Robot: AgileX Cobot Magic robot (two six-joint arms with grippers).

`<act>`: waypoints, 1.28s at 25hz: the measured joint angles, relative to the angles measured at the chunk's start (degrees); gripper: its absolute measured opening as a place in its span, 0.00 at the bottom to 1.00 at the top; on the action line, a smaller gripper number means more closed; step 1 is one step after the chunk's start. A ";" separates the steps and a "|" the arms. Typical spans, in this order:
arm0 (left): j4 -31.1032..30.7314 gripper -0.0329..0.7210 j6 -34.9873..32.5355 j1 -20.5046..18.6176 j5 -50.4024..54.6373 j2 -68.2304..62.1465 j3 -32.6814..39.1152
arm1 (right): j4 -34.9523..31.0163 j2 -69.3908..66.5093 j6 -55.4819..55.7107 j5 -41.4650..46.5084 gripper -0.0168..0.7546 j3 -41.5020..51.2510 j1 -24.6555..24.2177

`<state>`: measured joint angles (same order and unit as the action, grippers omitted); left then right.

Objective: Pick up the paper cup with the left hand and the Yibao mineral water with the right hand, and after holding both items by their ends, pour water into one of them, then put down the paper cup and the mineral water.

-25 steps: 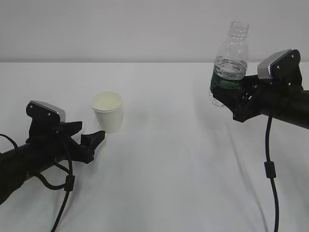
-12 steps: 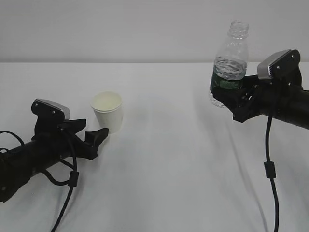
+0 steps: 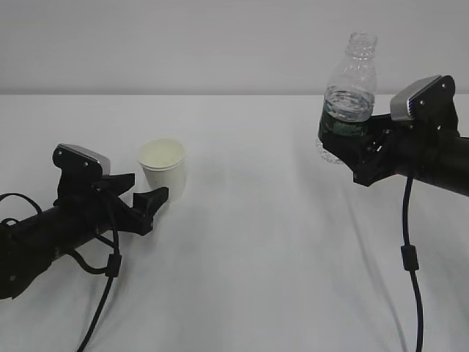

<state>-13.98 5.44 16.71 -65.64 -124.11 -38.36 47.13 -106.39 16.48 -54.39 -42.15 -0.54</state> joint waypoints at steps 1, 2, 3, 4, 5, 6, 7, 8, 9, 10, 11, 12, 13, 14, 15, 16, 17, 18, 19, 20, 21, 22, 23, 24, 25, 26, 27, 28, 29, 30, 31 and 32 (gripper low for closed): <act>-0.11 0.77 0.09 0.00 0.11 0.00 -0.35 | 0.00 0.00 0.00 0.00 0.62 0.00 0.00; -0.20 0.77 0.09 0.00 0.24 0.00 -0.84 | 0.00 0.00 0.00 0.00 0.62 0.00 0.00; -0.33 0.77 0.09 0.00 0.34 0.00 -1.07 | 0.00 0.00 0.00 0.00 0.62 0.00 0.00; -0.67 0.77 0.09 0.00 0.47 0.00 -1.30 | 0.00 0.00 0.00 0.00 0.62 0.00 0.00; -0.74 0.77 0.09 0.00 0.71 0.00 -1.58 | 0.03 0.00 0.00 0.00 0.62 0.00 0.00; -0.90 0.77 0.09 0.00 1.30 0.00 -1.87 | 0.03 0.00 0.00 0.00 0.62 0.00 0.00; -0.89 0.77 0.12 0.00 1.97 0.00 -2.24 | 0.03 0.00 0.00 0.00 0.62 0.00 0.00; -0.89 0.77 0.23 0.00 2.52 0.00 -2.58 | 0.03 0.00 0.00 0.00 0.62 0.00 0.00; -0.89 0.77 0.23 0.00 3.14 -0.05 -2.83 | 0.03 0.00 0.00 0.00 0.62 0.00 0.00; -0.92 0.77 0.23 0.00 3.56 -0.15 -3.07 | 0.03 0.00 0.00 -0.02 0.62 0.00 0.00; -1.02 0.77 0.23 0.00 3.65 -0.18 -3.34 | 0.03 0.00 0.00 -0.02 0.62 0.00 0.00; -1.02 0.77 0.25 0.00 3.77 -0.55 -3.71 | 0.03 0.00 0.00 -0.02 0.62 0.00 0.00; -1.02 0.77 0.36 0.00 3.77 -0.82 -3.96 | 0.03 0.00 0.00 -0.02 0.62 0.00 0.00; -1.15 0.77 0.39 0.00 3.77 -1.24 -4.29 | 0.03 0.00 0.00 -0.02 0.62 0.00 0.00; -1.23 0.77 0.49 0.00 3.89 -1.63 -4.58 | 0.03 0.00 0.00 -0.02 0.62 0.00 0.00; -1.22 0.77 0.51 0.00 3.89 -1.90 -4.82 | 0.13 0.00 0.00 -0.02 0.62 0.00 0.00; -1.22 0.77 0.62 0.00 3.89 -2.24 -4.92 | 0.13 0.00 0.00 -0.02 0.62 0.00 0.00; -1.22 0.77 0.64 0.00 4.03 -2.38 -5.16 | 0.13 0.00 0.00 -0.02 0.62 0.00 0.00; -1.22 0.77 0.86 0.00 4.13 -2.64 -5.42 | 0.13 0.00 0.00 -0.02 0.62 0.00 0.00; -1.22 0.77 0.87 0.00 4.13 -2.78 -5.40 | 0.13 0.00 0.00 -0.02 0.62 0.00 0.00; -1.22 0.77 0.87 0.00 4.13 -2.99 -5.44 | 0.13 0.00 0.00 -0.02 0.62 0.00 0.00; -1.25 0.77 0.87 0.00 4.13 -3.08 -5.44 | 0.13 0.00 0.00 -0.02 0.62 0.00 0.00; -1.35 0.77 0.95 0.00 4.13 -3.08 -5.44 | 0.13 0.00 0.00 -0.02 0.62 0.00 0.00; -1.35 0.77 0.95 0.00 4.13 -3.08 -5.44 | 0.13 0.00 0.00 -0.02 0.62 0.00 0.00; -1.35 0.77 0.95 0.00 4.13 -3.08 -5.44 | 0.13 0.00 -0.10 -0.02 0.62 0.00 0.00; -1.35 0.77 0.95 0.00 4.03 -3.08 -5.44 | 0.13 0.00 -0.10 -0.02 0.62 0.00 0.00; -1.35 0.77 0.95 0.00 4.03 -3.08 -5.44 | 0.13 0.00 -0.10 -0.02 0.62 0.00 0.00; -1.37 0.77 0.98 0.00 4.03 -3.08 -5.44 | 0.13 0.00 -0.10 -0.02 0.62 0.00 0.00; -1.37 0.77 0.98 0.00 4.03 -3.08 -5.54 | 0.13 0.00 -0.10 -0.02 0.62 0.00 0.00; -1.37 0.77 0.98 0.00 4.15 -3.08 -5.77 | 0.13 0.00 -0.10 -0.02 0.62 0.00 0.00; -1.37 0.77 0.98 0.00 4.15 -3.08 -6.01 | 0.13 0.00 -0.10 -0.02 0.62 0.00 0.00; -1.37 0.77 0.98 0.00 4.15 -3.08 -6.25 | 0.13 0.00 -0.10 -0.02 0.62 0.00 0.00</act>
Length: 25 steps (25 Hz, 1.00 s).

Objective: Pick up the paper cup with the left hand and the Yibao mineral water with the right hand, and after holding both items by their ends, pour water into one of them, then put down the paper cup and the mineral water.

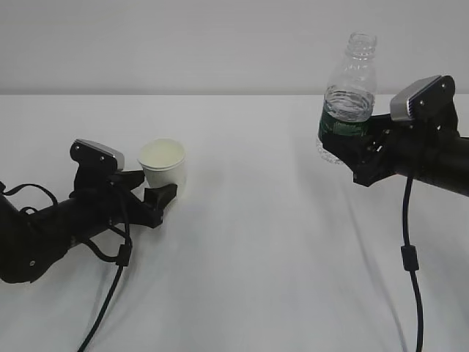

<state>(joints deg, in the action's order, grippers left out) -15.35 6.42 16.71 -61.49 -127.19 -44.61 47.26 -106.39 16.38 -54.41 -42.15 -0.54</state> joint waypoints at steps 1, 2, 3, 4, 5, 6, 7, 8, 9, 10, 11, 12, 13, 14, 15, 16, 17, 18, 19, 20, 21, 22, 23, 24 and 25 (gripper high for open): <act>-0.10 0.77 0.00 0.00 0.09 0.00 -0.34 | 0.00 0.00 0.00 0.00 0.62 0.00 0.00; -0.10 0.77 0.00 0.00 0.09 0.00 -0.53 | 0.00 0.00 0.00 0.00 0.62 0.00 0.00; -0.10 0.77 0.00 0.00 0.25 0.00 -0.66 | 0.00 0.00 0.00 0.00 0.62 0.00 0.00; -0.10 0.77 0.00 0.00 0.33 -0.04 -0.87 | 0.00 0.00 0.00 0.00 0.62 0.00 0.00; -0.10 0.77 0.00 0.00 0.37 -0.14 -0.89 | 0.12 0.00 0.00 0.00 0.62 0.00 0.00; -0.10 0.77 0.09 0.00 0.37 -0.35 -0.89 | 0.21 0.00 0.00 0.00 0.62 0.00 0.00; -0.10 0.76 0.09 0.00 0.47 -0.77 -1.02 | 0.21 0.00 0.00 0.00 0.62 0.00 0.00; -0.26 0.76 0.09 0.00 0.63 -1.04 -1.27 | 0.35 0.00 0.00 0.00 0.62 0.00 0.00; -0.36 0.76 0.09 0.00 0.63 -1.14 -1.30 | 0.35 0.00 0.00 0.00 0.62 0.00 0.00; -0.46 0.76 0.09 0.00 0.63 -1.18 -1.39 | 0.35 0.00 0.00 0.00 0.62 0.00 0.00; -0.46 0.76 0.09 0.00 0.63 -1.18 -1.44 | 0.35 0.00 0.00 0.00 0.62 0.00 0.00; -0.46 0.76 0.09 0.00 0.63 -1.27 -1.52 | 0.35 0.00 0.00 0.00 0.62 0.00 0.00; -0.46 0.76 0.09 0.00 0.63 -1.27 -1.52 | 0.35 0.00 0.00 0.00 0.62 0.00 0.00; -0.46 0.76 0.12 0.00 0.63 -1.27 -1.52 | 0.35 0.00 0.00 0.00 0.62 0.00 0.00; -0.57 0.76 0.12 0.00 0.71 -1.27 -1.68 | 0.35 0.00 0.00 0.00 0.62 0.00 0.00; -0.57 0.76 0.12 0.00 0.76 -1.27 -1.91 | 0.35 0.00 0.00 0.00 0.62 0.00 0.00; -0.57 0.76 0.12 0.00 0.76 -1.27 -2.28 | 0.35 0.00 0.00 0.00 0.62 0.00 0.00; -0.69 0.76 0.12 0.00 0.76 -1.38 -2.67 | 0.35 0.00 0.00 0.00 0.62 0.00 0.00; -0.69 0.76 0.12 0.00 0.87 -1.51 -3.12 | 0.46 0.00 0.00 0.00 0.62 0.00 0.00; -0.69 0.76 0.12 0.00 0.86 -1.76 -3.57 | 0.46 0.00 0.00 0.00 0.62 0.00 0.00; -0.78 0.76 0.27 0.00 1.02 -2.09 -3.83 | 0.54 0.00 0.00 0.00 0.62 0.00 0.00; -1.19 0.76 0.49 0.00 1.31 -2.15 -4.13 | 0.54 0.00 0.00 0.00 0.62 0.00 0.00; -1.54 0.76 0.72 0.00 1.64 -2.20 -4.40 | 0.69 0.00 0.00 0.00 0.62 0.00 0.00; -1.83 0.76 0.72 0.00 2.03 -2.20 -4.50 | 0.79 0.00 0.00 0.00 0.62 0.00 0.00; -1.97 0.76 0.83 0.00 2.26 -2.20 -4.79 | 0.79 0.00 0.00 0.00 0.62 0.00 0.00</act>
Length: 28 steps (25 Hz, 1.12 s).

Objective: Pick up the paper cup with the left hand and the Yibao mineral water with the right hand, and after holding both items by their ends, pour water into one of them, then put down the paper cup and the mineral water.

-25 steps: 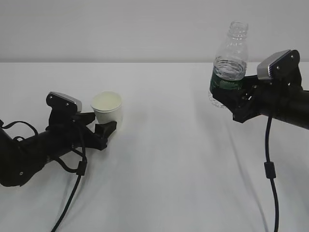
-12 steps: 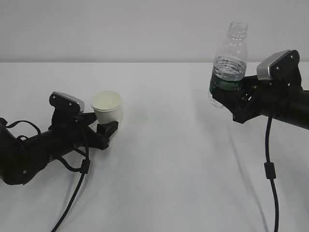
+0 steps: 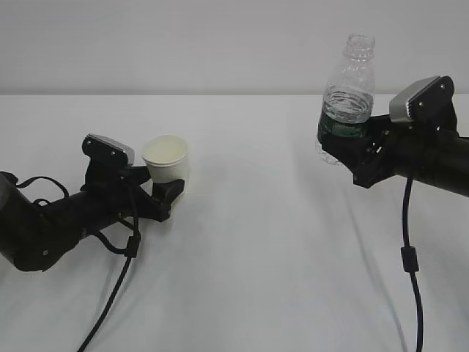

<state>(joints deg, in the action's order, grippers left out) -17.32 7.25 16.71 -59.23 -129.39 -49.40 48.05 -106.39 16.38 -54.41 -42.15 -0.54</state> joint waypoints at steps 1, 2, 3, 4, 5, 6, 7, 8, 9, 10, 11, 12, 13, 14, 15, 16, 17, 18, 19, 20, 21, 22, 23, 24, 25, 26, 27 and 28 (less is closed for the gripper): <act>-0.11 0.76 0.12 0.00 0.08 -0.09 -0.19 | 0.11 0.00 0.00 0.00 0.62 0.00 0.00; -0.23 0.76 0.12 0.00 0.28 -0.09 -0.44 | 0.11 0.00 0.00 0.00 0.62 0.00 0.00; -0.24 0.76 0.12 0.00 0.39 -0.09 -0.68 | 0.19 0.00 0.00 0.00 0.62 0.00 0.00; -0.24 0.76 0.12 0.00 0.63 -0.09 -1.10 | 0.19 0.00 0.00 0.00 0.62 0.00 0.00; -0.33 0.75 0.14 0.00 0.75 -0.21 -1.36 | 0.19 0.00 0.00 0.00 0.62 0.00 0.00; -0.38 0.75 0.14 0.00 0.75 -0.47 -1.66 | 0.19 0.00 0.00 0.00 0.62 0.00 0.00; -0.38 0.75 0.23 0.00 0.98 -0.69 -1.90 | 0.19 0.00 0.00 0.00 0.62 0.00 0.00; -0.38 0.75 0.23 0.00 1.27 -0.89 -2.00 | 0.19 0.00 0.00 0.00 0.62 0.00 0.00; -0.38 0.75 0.25 0.00 1.54 -1.15 -2.15 | 0.23 0.00 0.00 0.00 0.62 0.00 0.00; -0.38 0.75 0.35 0.00 1.66 -1.26 -2.27 | 0.23 0.00 0.00 0.00 0.62 0.00 0.00; -0.38 0.75 0.35 0.00 1.77 -1.41 -2.27 | 0.23 0.00 0.00 0.00 0.62 0.00 0.00; -0.38 0.75 0.35 0.00 1.78 -1.43 -2.27 | 0.23 0.00 0.00 0.00 0.62 0.00 0.00; -0.38 0.75 0.35 0.00 1.86 -1.53 -2.27 | 0.33 0.00 0.00 0.00 0.62 0.00 0.00; -0.38 0.74 0.38 0.00 2.00 -1.53 -2.27 | 0.35 0.00 0.00 0.00 0.62 0.00 0.00; -0.38 0.73 0.47 0.00 2.12 -1.56 -2.27 | 0.35 0.00 0.00 0.00 0.62 0.00 0.00; -0.38 0.71 0.47 0.00 2.12 -1.65 -2.27 | 0.45 0.00 0.00 0.00 0.62 0.00 0.00; -0.38 0.69 0.50 0.00 2.12 -1.65 -2.27 | 0.45 0.00 0.00 0.00 0.62 0.00 0.00; -0.38 0.68 0.60 0.00 2.12 -1.65 -2.27 | 0.45 0.00 0.00 0.00 0.62 0.00 0.00; -0.38 0.66 0.60 0.00 2.12 -1.65 -2.37 | 0.47 0.00 0.00 0.00 0.62 0.00 0.00; -0.38 0.64 0.60 0.00 2.12 -1.65 -2.37 | 0.62 0.00 0.00 0.00 0.62 0.00 0.00; -0.38 0.63 0.60 0.00 2.12 -1.65 -2.37 | 0.84 0.00 0.00 0.00 0.62 0.00 0.00; -0.38 0.63 0.60 0.00 2.12 -1.65 -2.37 | 0.95 0.00 0.00 0.00 0.62 0.00 0.00; -0.38 0.62 0.60 0.00 2.12 -1.65 -2.37 | 1.07 0.00 0.00 0.00 0.62 0.00 0.00; -0.38 0.62 0.60 0.00 2.12 -1.65 -2.37 | 1.21 0.00 0.00 0.00 0.62 0.00 0.00; -0.38 0.62 0.60 0.00 2.12 -1.65 -2.37 | 1.29 0.00 0.00 0.00 0.62 0.00 0.00; -0.38 0.61 0.60 0.00 2.02 -1.65 -2.37 | 1.29 0.00 0.00 0.00 0.62 0.00 0.00; -0.38 0.61 0.60 0.00 2.02 -1.65 -2.37 | 1.29 0.00 0.00 0.00 0.62 0.00 0.00; -0.48 0.61 0.60 0.00 2.02 -1.65 -2.37 | 1.29 0.00 0.00 0.00 0.62 0.00 0.00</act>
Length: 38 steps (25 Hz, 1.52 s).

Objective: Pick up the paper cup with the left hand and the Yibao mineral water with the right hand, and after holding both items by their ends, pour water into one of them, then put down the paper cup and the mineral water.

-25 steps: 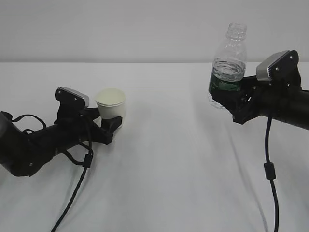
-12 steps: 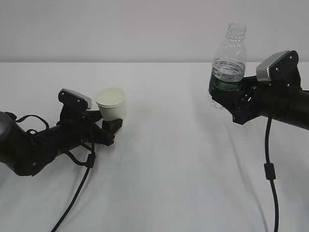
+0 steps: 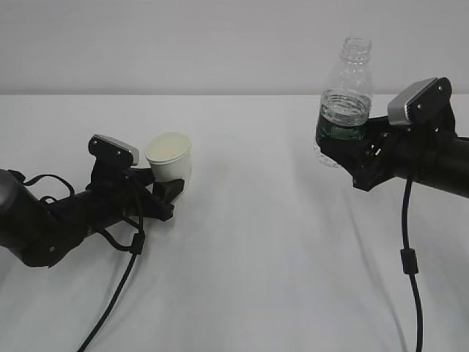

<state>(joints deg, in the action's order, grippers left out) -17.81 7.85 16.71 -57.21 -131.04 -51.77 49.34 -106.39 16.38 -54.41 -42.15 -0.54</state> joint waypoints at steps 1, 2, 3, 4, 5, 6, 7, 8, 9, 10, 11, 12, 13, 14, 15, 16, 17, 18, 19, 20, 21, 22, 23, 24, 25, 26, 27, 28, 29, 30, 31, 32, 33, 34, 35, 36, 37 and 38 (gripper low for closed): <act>0.02 0.61 0.00 0.00 0.00 0.00 0.00 | 0.00 0.00 0.00 0.00 0.62 0.00 0.00; 0.02 0.61 0.00 0.00 0.00 0.00 0.00 | 0.00 0.00 0.00 0.00 0.62 0.00 0.00; -0.03 0.61 0.00 0.00 0.00 0.00 0.00 | 0.00 0.00 0.00 0.00 0.62 0.00 0.00; -0.03 0.61 0.00 0.00 0.00 0.00 0.00 | 0.00 0.00 0.00 0.00 0.62 0.00 0.00; -0.12 0.61 0.00 0.00 0.00 0.00 0.00 | 0.00 0.00 0.00 0.00 0.62 0.00 0.00; -0.12 0.61 0.00 0.00 0.00 0.00 0.00 | 0.00 0.00 0.00 0.10 0.62 0.00 0.00; -0.12 0.61 0.00 0.00 0.00 0.00 0.00 | 0.05 0.00 0.00 0.10 0.62 0.00 0.00; -0.16 0.61 0.00 0.00 0.00 0.00 0.00 | 0.05 0.00 0.00 0.10 0.62 0.00 0.00; -0.16 0.61 0.00 0.00 0.00 0.00 0.00 | 0.05 0.00 0.00 0.10 0.62 0.00 0.00; -0.16 0.61 0.00 0.00 0.00 0.00 0.00 | 0.05 0.00 0.00 0.10 0.62 0.00 0.00; -0.16 0.61 0.00 0.00 0.00 0.00 0.00 | 0.05 0.00 0.00 0.10 0.62 0.00 0.00; -0.16 0.61 0.00 0.00 0.00 0.00 0.00 | 0.05 0.00 0.00 0.10 0.62 0.00 0.00; -0.16 0.61 0.00 0.00 0.00 0.00 0.00 | 0.05 0.00 0.00 0.10 0.62 0.00 0.00; -0.16 0.61 0.00 0.00 0.00 0.00 0.00 | 0.15 0.00 0.00 0.10 0.62 0.00 0.00; -0.16 0.61 0.00 0.00 0.00 0.00 0.00 | 0.14 0.00 0.00 0.10 0.62 0.00 0.00; -0.16 0.61 0.00 0.00 0.00 0.00 0.00 | 0.14 0.00 0.00 0.10 0.62 0.00 0.00; -0.16 0.61 0.00 0.00 0.00 0.00 0.00 | 0.14 0.00 0.00 0.21 0.62 0.00 0.00; -0.16 0.61 0.00 0.00 0.00 0.00 0.00 | 0.14 0.00 -0.10 0.21 0.62 0.00 0.00; -0.16 0.61 0.00 0.00 0.00 0.00 0.00 | 0.14 0.00 -0.10 0.21 0.62 0.00 0.00; -0.16 0.61 0.00 0.00 0.00 0.00 0.00 | 0.14 0.00 -0.10 0.21 0.62 0.00 0.00; -0.16 0.61 0.00 0.00 0.00 0.00 0.00 | 0.14 0.00 -0.10 0.21 0.62 0.00 0.00; -0.16 0.61 0.02 0.00 0.00 0.00 0.00 | 0.14 0.00 -0.10 0.21 0.62 0.00 0.00; -0.16 0.61 0.02 0.00 0.00 0.00 0.00 | 0.14 0.00 -0.10 0.21 0.62 0.00 0.00; -0.16 0.61 0.02 0.00 0.00 0.00 0.00 | 0.14 0.00 -0.10 0.21 0.62 0.00 0.00; -0.16 0.61 0.02 0.00 0.00 0.00 0.00 | 0.14 0.00 -0.10 0.21 0.62 0.00 0.00; -0.16 0.61 0.12 0.00 0.00 0.00 0.00 | 0.14 0.00 -0.10 0.21 0.62 0.00 0.00; -0.16 0.61 0.12 0.00 -0.12 0.00 0.00 | 0.14 0.00 -0.10 0.21 0.62 0.00 0.00; -0.36 0.61 0.12 0.00 -0.22 0.00 0.00 | 0.14 0.00 -0.10 0.21 0.62 0.00 0.00; -0.39 0.61 0.12 0.00 -0.44 0.00 0.00 | 0.14 0.00 -0.10 0.21 0.62 0.00 0.00; -0.61 0.61 0.12 0.00 -0.72 0.00 0.00 | 0.14 0.00 -0.10 0.21 0.62 0.00 0.00; -0.75 0.61 0.12 0.00 -0.82 0.00 0.00 | 0.14 0.00 -0.23 0.21 0.62 0.00 0.00; -1.17 0.61 0.12 0.00 -0.82 0.00 0.00 | 0.14 0.00 -0.34 0.21 0.62 0.00 0.00; -1.59 0.61 0.25 0.00 -0.82 0.00 0.00 | 0.14 0.00 -0.46 0.21 0.62 0.00 0.00; -2.14 0.61 0.38 0.00 -0.82 0.00 0.00 | 0.14 0.00 -0.51 0.21 0.62 0.00 0.00; -2.72 0.61 0.61 0.00 -0.82 0.10 0.00 | 0.14 0.00 -0.66 0.31 0.62 0.00 0.00; -3.25 0.61 0.61 0.00 -0.82 0.34 0.00 | 0.14 0.00 -0.73 0.31 0.62 0.00 0.00; -3.69 0.61 0.74 0.00 -0.70 0.75 0.00 | 0.14 0.00 -0.73 0.31 0.62 0.00 0.00; -4.27 0.61 1.04 0.00 -0.70 1.21 0.00 | 0.14 0.00 -0.73 0.31 0.62 0.00 0.00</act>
<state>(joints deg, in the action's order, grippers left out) -22.08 8.89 16.71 -57.91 -129.83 -51.77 49.48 -106.39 15.65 -54.10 -42.15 -0.54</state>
